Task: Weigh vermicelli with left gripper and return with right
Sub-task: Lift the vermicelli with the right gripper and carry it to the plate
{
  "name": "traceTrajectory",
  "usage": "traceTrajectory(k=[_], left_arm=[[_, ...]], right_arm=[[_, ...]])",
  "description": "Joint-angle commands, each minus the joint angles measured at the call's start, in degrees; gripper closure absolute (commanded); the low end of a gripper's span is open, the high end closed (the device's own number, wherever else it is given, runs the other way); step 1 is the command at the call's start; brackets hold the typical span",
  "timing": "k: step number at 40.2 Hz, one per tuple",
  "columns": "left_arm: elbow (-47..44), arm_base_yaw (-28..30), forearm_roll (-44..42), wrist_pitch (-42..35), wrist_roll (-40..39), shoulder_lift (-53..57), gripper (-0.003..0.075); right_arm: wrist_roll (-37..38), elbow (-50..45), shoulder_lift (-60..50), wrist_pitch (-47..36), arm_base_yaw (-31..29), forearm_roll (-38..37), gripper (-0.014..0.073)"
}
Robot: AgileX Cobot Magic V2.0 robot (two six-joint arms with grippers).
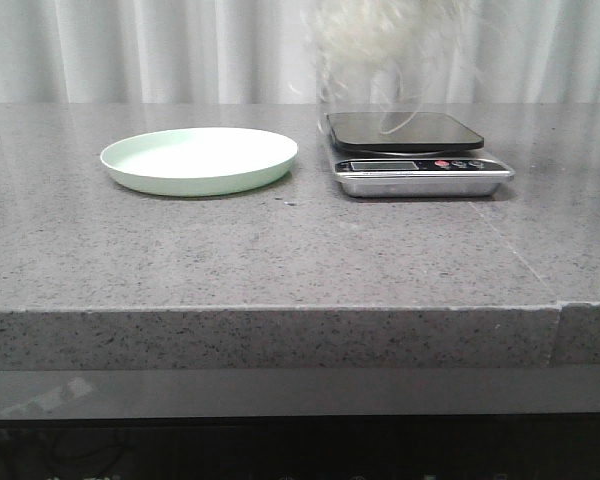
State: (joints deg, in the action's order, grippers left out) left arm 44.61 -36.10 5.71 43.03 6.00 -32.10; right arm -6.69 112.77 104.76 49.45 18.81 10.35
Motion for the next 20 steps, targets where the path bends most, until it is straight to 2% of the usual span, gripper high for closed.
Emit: traceTrajectory(k=[1,13,20], left_arm=[[1.31,0.15,0.87,-4.4,-0.17,-0.09,0.03],[1.31,0.15,0.87,-4.53,-0.17,-0.09,0.03],[1.31,0.15,0.87,-4.53,-0.17,-0.09,0.03]], right_arm=[[-0.48,4.31,-3.91,-5.3,2.26,2.92,0.0436],[-0.48,5.67,-2.88,-19.21,11.79,3.5,0.0436],[-1.83,5.73,0.71,-23.54,14.87,3.45,0.0436]])
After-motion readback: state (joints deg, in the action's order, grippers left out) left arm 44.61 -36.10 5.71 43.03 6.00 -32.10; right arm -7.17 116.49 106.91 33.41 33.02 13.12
